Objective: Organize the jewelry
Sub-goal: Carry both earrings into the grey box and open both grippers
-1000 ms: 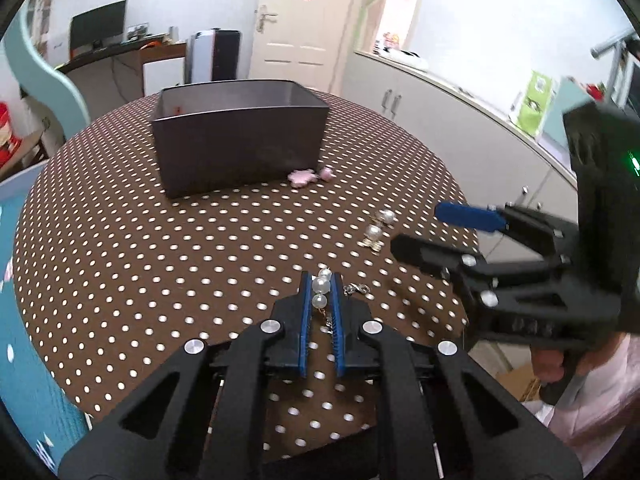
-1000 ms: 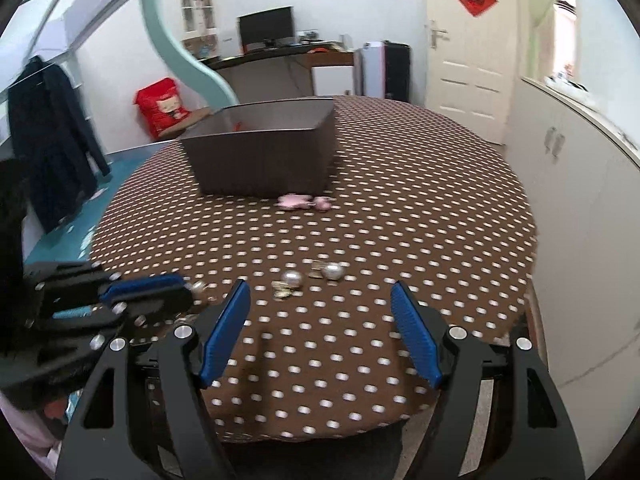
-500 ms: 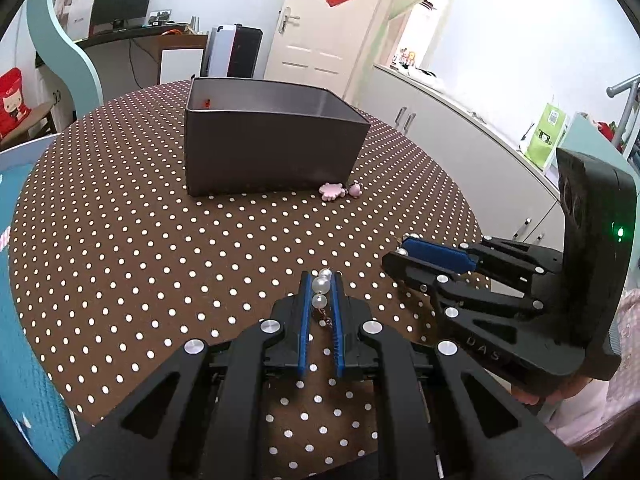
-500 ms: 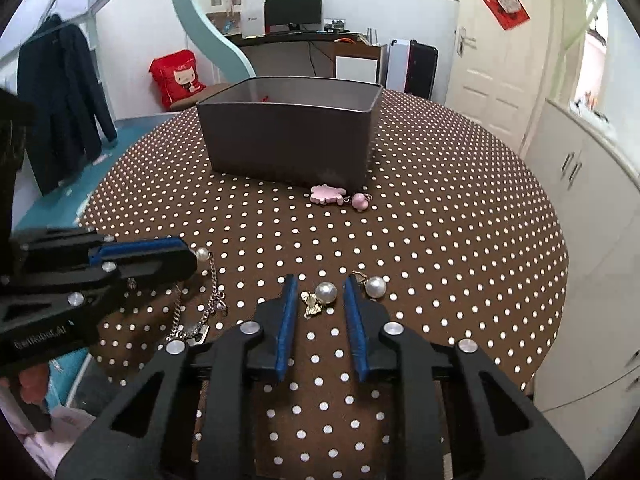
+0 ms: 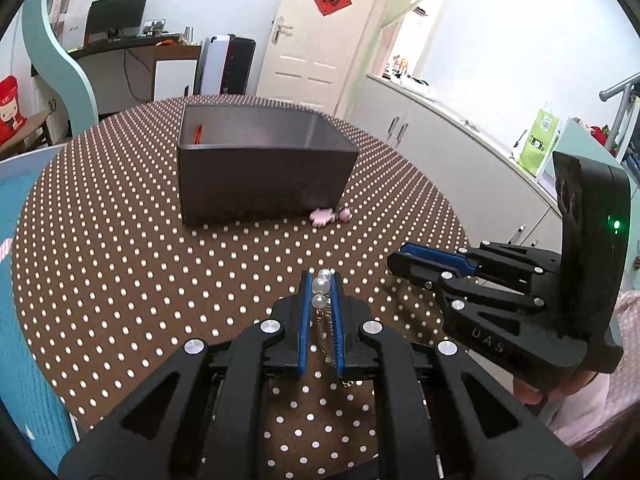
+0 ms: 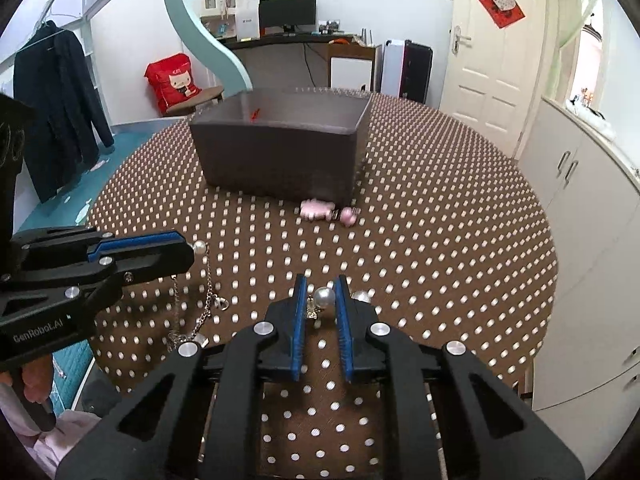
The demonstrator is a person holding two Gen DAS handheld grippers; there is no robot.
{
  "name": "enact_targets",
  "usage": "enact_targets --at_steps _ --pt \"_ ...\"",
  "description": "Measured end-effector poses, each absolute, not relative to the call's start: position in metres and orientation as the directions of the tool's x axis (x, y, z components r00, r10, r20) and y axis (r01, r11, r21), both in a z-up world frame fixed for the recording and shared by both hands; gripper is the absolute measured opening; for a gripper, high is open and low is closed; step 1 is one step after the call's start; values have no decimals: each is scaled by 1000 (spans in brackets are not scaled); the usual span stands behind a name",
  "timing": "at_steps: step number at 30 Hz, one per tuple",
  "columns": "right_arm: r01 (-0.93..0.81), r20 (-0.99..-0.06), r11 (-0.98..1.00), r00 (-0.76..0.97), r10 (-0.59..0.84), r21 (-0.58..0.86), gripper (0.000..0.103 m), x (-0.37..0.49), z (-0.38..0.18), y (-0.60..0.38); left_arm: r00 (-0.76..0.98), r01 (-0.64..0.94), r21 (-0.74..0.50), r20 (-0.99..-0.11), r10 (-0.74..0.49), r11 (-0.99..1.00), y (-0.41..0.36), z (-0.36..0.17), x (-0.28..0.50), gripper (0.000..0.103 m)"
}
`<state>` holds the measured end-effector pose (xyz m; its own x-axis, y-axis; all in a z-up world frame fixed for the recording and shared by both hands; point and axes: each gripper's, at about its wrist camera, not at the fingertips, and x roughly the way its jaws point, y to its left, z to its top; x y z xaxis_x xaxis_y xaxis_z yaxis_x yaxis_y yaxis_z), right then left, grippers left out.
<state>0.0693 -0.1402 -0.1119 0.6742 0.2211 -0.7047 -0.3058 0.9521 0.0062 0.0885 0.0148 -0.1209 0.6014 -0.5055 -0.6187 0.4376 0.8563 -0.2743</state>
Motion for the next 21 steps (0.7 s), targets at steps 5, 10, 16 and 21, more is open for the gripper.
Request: enact_targets --at_steps 5,10,16,21 --pt "-300 -694 954 687 216 0 13 75 -97 -135 620 431 -271 -604 -501 861 19 -105 92 9" --pt "-326 -652 945 720 236 -19 13 83 -70 -125 652 425 -274 -569 -502 863 26 -80 98 9" --pt "-344 -602 938 758 251 -41 13 105 -35 -116 688 431 -268 -520 -506 862 28 -44 115 9" --pt "-358 -564 932 781 270 -50 13 122 -15 -114 709 443 -261 -483 -513 858 30 -18 132 9"
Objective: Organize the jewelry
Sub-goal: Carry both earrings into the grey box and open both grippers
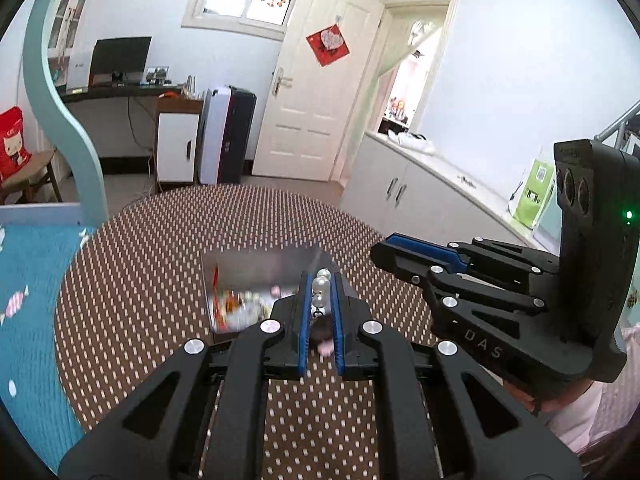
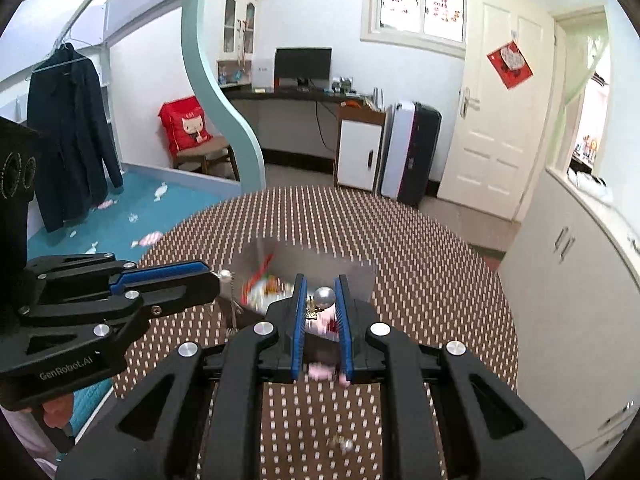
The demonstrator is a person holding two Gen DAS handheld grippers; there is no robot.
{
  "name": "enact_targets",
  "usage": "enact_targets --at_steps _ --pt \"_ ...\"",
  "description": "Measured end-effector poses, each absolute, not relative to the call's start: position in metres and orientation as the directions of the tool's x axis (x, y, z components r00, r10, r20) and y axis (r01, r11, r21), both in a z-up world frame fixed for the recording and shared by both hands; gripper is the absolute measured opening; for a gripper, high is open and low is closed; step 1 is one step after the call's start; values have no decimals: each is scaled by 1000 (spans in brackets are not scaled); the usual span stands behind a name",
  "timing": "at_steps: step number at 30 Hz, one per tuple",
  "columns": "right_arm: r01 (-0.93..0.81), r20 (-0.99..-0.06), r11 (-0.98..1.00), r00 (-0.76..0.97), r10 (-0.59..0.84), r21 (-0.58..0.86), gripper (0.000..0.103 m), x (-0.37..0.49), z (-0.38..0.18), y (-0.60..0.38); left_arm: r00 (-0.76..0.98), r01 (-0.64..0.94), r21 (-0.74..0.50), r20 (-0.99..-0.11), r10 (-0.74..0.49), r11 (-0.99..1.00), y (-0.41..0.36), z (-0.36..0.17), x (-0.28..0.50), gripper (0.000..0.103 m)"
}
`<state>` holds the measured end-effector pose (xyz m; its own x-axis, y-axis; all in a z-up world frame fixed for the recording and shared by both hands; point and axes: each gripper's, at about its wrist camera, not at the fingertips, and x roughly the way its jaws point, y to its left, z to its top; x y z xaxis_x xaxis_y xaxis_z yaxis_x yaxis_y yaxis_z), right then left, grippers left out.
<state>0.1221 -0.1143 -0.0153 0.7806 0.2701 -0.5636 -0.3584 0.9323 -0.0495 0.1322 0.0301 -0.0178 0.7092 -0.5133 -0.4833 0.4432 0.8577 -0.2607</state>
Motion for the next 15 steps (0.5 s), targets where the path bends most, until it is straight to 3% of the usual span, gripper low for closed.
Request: enact_targets --at_steps 7,15 --pt "-369 -561 929 777 287 -36 13 149 -11 -114 702 460 -262 -478 -528 849 23 -3 156 9" --pt "-359 -619 933 731 287 10 13 177 -32 -118 684 445 -279 -507 -524 851 17 -10 185 10"
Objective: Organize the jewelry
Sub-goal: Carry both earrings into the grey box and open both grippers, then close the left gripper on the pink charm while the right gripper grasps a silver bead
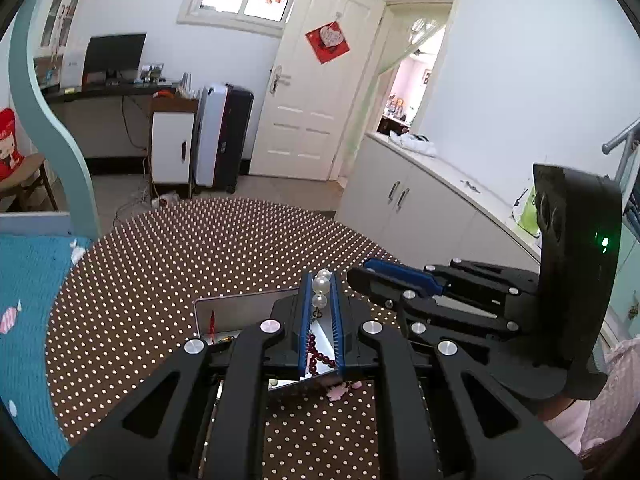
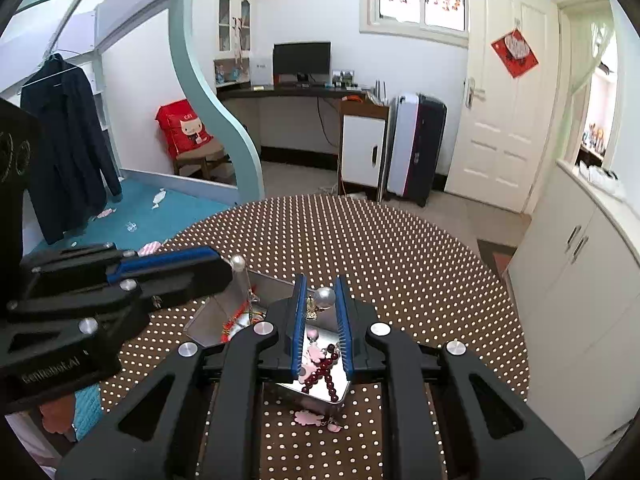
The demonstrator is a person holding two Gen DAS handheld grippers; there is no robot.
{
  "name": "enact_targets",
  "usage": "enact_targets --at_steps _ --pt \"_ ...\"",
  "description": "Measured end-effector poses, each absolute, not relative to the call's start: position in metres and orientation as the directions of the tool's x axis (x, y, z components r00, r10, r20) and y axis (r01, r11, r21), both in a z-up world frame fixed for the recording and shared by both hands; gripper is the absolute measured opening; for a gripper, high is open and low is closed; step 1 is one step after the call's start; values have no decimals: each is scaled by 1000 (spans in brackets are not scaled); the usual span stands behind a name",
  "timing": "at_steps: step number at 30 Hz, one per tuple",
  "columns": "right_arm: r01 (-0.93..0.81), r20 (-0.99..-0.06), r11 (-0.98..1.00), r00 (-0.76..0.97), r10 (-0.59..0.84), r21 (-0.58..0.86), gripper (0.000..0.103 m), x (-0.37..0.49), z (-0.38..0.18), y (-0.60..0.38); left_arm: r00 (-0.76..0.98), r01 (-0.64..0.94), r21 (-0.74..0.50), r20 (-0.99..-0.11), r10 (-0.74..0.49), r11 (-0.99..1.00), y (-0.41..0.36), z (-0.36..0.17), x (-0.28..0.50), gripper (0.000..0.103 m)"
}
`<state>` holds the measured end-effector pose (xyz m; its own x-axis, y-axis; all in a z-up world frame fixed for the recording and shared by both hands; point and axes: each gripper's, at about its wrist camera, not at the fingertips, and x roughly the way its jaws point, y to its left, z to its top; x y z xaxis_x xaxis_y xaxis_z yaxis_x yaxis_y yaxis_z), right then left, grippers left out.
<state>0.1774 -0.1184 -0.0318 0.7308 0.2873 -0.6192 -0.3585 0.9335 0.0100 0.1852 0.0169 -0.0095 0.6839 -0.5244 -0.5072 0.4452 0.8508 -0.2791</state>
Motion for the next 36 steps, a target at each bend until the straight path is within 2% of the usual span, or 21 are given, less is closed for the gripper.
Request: enact_targets --at_steps 5,7,9,17,22,25,28,30,33,36 --pt "-377 -665 924 676 318 60 14 188 -51 -116 644 436 -283 -565 -515 855 10 -31 200 10" --pt "-374 -674 924 664 324 76 21 191 -54 -115 635 417 -280 -591 -498 865 11 -42 203 11" --pt "-367 -673 927 668 318 74 32 189 -54 -115 632 388 -282 -612 -476 878 15 -50 205 27" --pt "-356 -672 931 672 311 76 38 184 -50 -117 630 365 -280 -628 -457 888 27 -61 203 27" --pt "-340 -670 937 679 300 75 46 177 -49 -122 632 374 -265 -629 -453 889 26 -64 188 30" --pt "-316 -657 946 699 283 71 51 169 -44 -130 637 388 -259 -618 -460 885 25 -61 180 40" --pt "-272 -644 960 724 247 63 60 158 -40 -142 642 402 -248 -610 -464 881 19 -56 170 47" --pt "-247 -638 967 734 232 67 65 150 -40 -150 643 414 -241 -605 -469 878 15 -55 163 56" --pt "-219 -637 974 742 210 66 71 135 -45 -162 642 430 -227 -604 -472 874 8 -58 150 62" --pt "-201 -661 978 727 188 57 71 119 -62 -167 637 434 -226 -608 -474 872 2 -68 139 64"
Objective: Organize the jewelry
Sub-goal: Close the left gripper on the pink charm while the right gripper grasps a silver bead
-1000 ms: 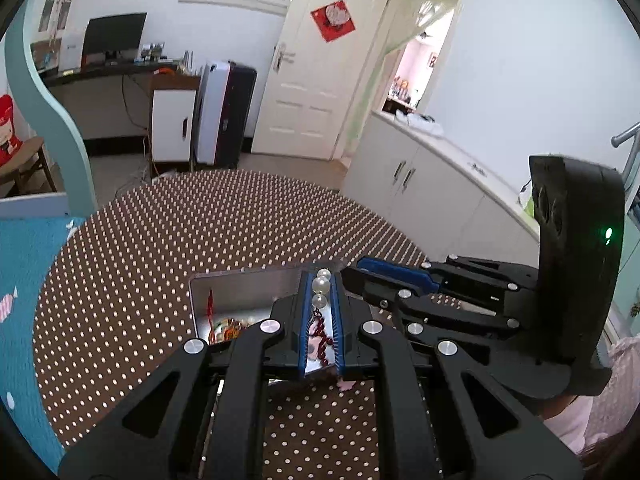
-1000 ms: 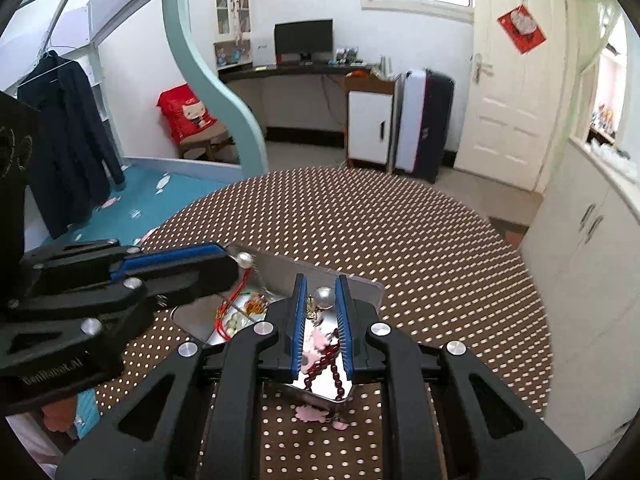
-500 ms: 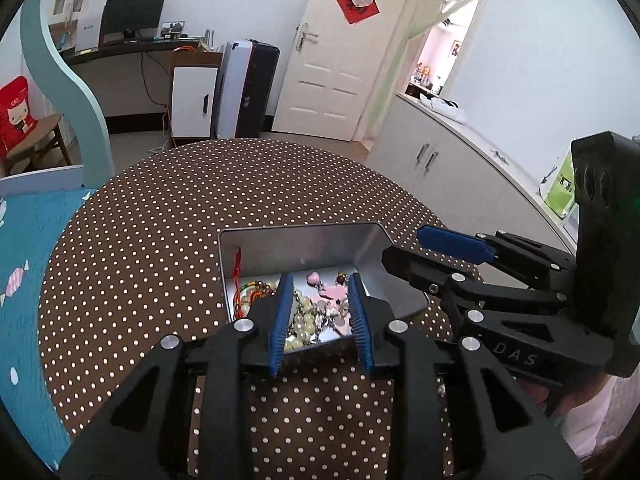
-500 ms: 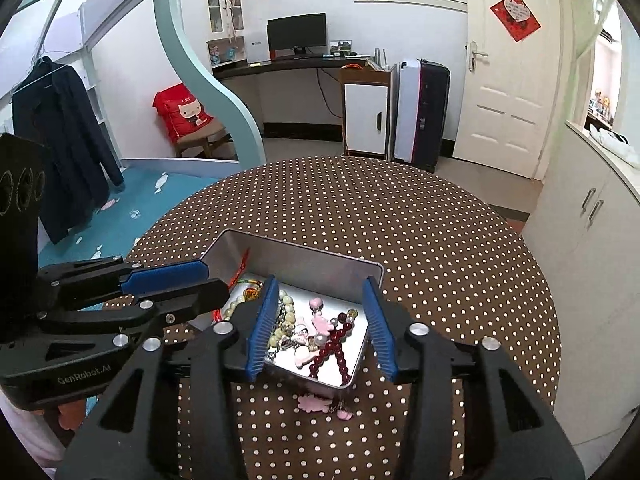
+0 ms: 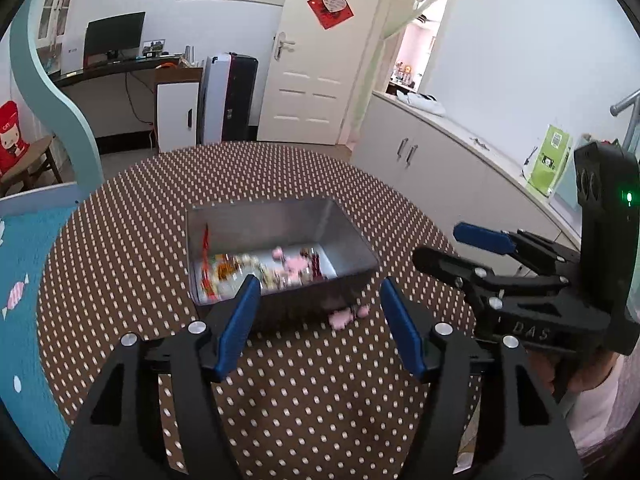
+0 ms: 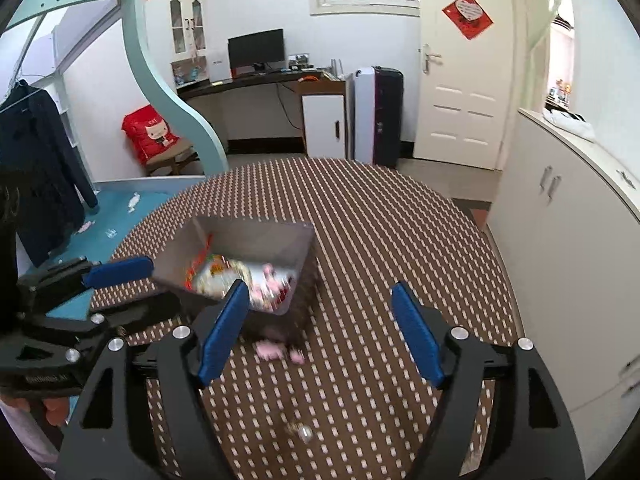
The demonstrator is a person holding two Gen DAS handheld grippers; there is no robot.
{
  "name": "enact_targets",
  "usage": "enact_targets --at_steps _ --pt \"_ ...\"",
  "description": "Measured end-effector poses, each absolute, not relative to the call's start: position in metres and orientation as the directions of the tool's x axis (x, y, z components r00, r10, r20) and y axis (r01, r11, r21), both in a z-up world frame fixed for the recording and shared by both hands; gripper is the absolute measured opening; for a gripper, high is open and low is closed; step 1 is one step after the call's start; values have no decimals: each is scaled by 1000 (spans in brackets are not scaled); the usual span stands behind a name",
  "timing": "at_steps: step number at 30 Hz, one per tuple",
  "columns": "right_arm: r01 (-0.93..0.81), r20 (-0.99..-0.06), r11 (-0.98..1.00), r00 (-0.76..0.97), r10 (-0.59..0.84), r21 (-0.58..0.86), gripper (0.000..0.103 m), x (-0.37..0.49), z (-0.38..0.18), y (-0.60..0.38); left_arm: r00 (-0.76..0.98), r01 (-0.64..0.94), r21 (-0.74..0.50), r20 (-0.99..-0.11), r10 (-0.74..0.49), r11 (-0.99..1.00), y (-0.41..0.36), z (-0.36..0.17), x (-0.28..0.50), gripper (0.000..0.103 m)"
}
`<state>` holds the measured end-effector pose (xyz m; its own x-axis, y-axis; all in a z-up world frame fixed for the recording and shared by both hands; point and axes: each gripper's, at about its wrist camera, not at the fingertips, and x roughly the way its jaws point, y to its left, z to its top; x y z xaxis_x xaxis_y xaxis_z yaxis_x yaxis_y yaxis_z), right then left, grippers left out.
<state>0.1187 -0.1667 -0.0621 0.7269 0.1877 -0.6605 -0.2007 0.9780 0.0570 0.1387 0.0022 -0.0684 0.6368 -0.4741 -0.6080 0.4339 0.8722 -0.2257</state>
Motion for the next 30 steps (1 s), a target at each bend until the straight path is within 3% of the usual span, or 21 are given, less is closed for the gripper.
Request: enact_targets --at_steps 7,15,18,30 --pt "-220 -717 973 668 200 66 66 92 -100 -164 590 441 -223 -658 -468 870 -11 -98 121 66" --pt "-238 -747 966 624 230 99 29 84 -130 -157 587 448 -210 -664 -463 869 -14 -115 100 68" --pt "-245 -731 965 640 236 98 19 83 -131 -158 601 435 -195 -664 -445 879 -11 -118 96 68" --pt "-254 -713 961 653 254 110 10 73 -132 -169 607 434 -164 -673 -422 886 -21 -121 112 68"
